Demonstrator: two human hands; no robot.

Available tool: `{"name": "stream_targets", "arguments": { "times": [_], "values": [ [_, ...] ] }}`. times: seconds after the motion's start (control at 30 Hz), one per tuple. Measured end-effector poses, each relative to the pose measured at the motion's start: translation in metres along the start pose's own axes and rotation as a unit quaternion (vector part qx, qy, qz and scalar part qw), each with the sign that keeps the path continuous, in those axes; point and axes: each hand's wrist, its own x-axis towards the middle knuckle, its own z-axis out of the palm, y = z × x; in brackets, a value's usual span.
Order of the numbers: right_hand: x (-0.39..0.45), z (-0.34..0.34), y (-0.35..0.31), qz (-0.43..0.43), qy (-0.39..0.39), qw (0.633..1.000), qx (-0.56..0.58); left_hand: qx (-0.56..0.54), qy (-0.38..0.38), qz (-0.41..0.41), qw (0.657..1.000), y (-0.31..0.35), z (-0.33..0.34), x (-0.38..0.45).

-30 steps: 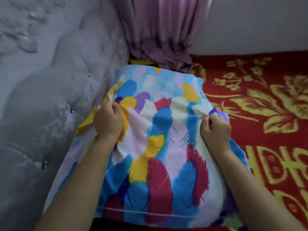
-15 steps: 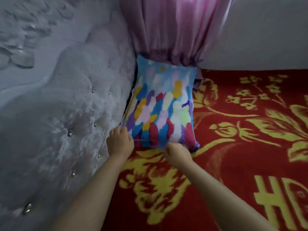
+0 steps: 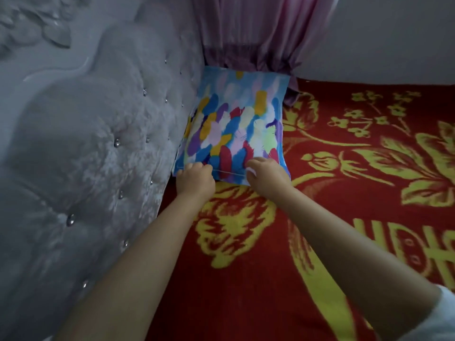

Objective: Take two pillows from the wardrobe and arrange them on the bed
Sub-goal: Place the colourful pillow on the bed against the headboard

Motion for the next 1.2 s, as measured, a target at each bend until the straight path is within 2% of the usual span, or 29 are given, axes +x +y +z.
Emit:
{"name": "stream_targets", "arguments": {
  "times": [0.17,0.33,0.5,0.67,0.77,0.87,1.0,1.1,1.2],
  "values": [
    [-0.053,-0.042,-0.009,-0.065,0.017,0.998,-0.016,0.017,0.019,-0.02,0.999,0.025,-0.029,-0.065],
    [-0.148,-0.062,-0.018,-0.188,0.016,0.982,-0.02,0.044,0.042,-0.116,0.991,0.056,-0.043,-0.183],
    [-0.25,-0.067,-0.028,-0.296,-0.014,0.955,0.001,0.03,0.057,-0.241,0.968,0.097,-0.043,-0.324],
    [-0.353,-0.057,-0.05,-0.409,-0.066,0.91,0.011,0.033,0.036,-0.342,0.938,0.126,-0.031,-0.481],
    [-0.423,-0.044,-0.064,-0.46,-0.068,0.885,-0.007,0.03,0.092,-0.389,0.916,0.151,-0.028,-0.576],
    [-0.499,-0.033,-0.082,-0.503,-0.088,0.86,-0.018,0.038,0.132,-0.44,0.887,0.191,-0.032,-0.663],
    [-0.626,-0.025,-0.091,-0.559,-0.102,0.823,0.004,0.063,0.165,-0.544,0.82,0.26,-0.024,-0.796],
    [-0.727,-0.016,-0.075,-0.608,-0.135,0.782,0.03,0.064,0.151,-0.605,0.78,0.315,-0.005,-0.894],
    [-0.817,-0.006,-0.063,-0.647,-0.204,0.734,0.028,0.043,0.107,-0.682,0.723,0.356,0.012,-0.976]
  ]
}}
